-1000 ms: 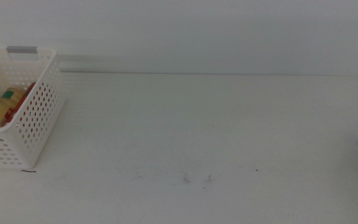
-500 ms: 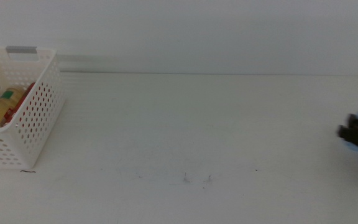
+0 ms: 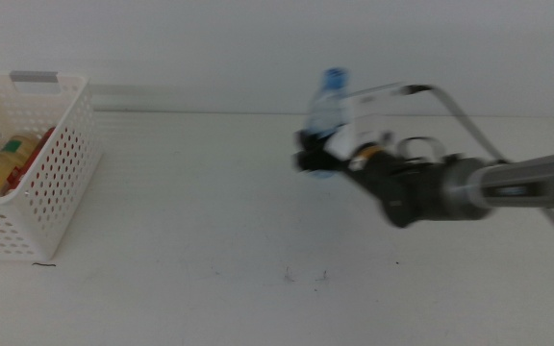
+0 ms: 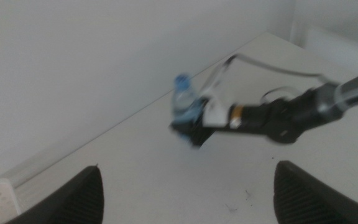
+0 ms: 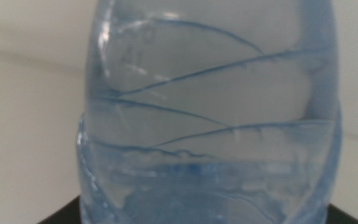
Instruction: Use arms to grab the bottles and put them into the dustbin to the left of the table.
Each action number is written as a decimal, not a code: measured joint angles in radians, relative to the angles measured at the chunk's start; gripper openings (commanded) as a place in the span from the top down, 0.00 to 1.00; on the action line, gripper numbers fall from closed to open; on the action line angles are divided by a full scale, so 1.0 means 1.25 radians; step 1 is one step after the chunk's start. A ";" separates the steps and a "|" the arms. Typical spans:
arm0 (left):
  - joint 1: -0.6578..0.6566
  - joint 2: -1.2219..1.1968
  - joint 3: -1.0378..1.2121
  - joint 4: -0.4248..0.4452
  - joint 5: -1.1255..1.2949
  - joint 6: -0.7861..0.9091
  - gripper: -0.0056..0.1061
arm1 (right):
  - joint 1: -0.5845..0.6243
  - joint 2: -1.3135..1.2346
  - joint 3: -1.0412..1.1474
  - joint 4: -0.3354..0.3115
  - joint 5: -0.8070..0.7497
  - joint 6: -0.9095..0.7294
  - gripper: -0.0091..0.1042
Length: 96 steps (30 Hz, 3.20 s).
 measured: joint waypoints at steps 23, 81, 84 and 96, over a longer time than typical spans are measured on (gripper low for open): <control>0.000 0.000 0.000 0.000 0.000 0.000 0.11 | 0.128 -0.182 0.164 0.038 0.279 -0.030 0.12; -0.315 0.055 0.850 -0.013 -1.092 -0.040 0.11 | 0.128 -0.843 0.132 -0.131 0.869 0.092 0.12; -0.349 0.139 0.920 0.089 -1.327 -0.191 0.11 | 0.128 -0.843 0.131 -0.131 0.869 0.092 0.12; -0.358 0.526 0.951 0.155 -1.791 -0.323 0.11 | 0.128 -0.843 0.131 -0.131 0.869 0.092 0.12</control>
